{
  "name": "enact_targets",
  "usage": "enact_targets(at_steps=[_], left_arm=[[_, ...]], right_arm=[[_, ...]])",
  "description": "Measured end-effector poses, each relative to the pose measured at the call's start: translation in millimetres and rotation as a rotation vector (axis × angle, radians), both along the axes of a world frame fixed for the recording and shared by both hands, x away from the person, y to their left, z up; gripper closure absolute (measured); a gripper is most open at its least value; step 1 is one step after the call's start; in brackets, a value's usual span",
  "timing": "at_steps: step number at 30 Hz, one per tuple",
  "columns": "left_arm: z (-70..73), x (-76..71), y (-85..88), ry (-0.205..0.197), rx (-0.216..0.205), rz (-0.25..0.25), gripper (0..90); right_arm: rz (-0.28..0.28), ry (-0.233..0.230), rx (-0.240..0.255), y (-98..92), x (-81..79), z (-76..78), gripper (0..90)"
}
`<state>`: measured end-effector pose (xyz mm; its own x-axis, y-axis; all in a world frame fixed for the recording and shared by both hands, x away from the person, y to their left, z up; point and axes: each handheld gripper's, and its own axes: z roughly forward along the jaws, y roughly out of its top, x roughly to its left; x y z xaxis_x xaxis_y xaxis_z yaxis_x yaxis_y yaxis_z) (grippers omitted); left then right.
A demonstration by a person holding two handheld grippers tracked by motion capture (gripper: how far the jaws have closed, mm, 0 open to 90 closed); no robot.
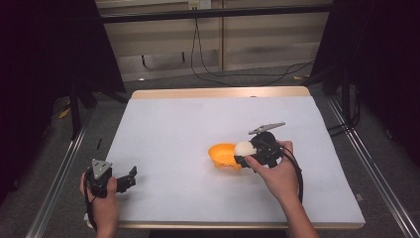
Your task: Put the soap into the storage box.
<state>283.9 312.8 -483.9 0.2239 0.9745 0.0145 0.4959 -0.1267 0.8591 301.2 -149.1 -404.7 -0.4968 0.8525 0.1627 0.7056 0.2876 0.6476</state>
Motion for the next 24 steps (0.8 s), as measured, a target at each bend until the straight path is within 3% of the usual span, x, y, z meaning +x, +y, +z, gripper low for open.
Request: enact_targets(at_steps=[10, 24], left_arm=[[-0.1, 0.2, 0.0, 0.000, -0.001, -0.001, 1.4], [-0.1, 0.2, 0.0, 0.000, -0.002, -0.002, 1.5]], right_arm=[[0.005, 0.012, 0.007, 21.2, 10.6, -7.0, 24.0], [-0.028, 0.044, -0.002, 33.9, 23.1, -20.8, 23.9]])
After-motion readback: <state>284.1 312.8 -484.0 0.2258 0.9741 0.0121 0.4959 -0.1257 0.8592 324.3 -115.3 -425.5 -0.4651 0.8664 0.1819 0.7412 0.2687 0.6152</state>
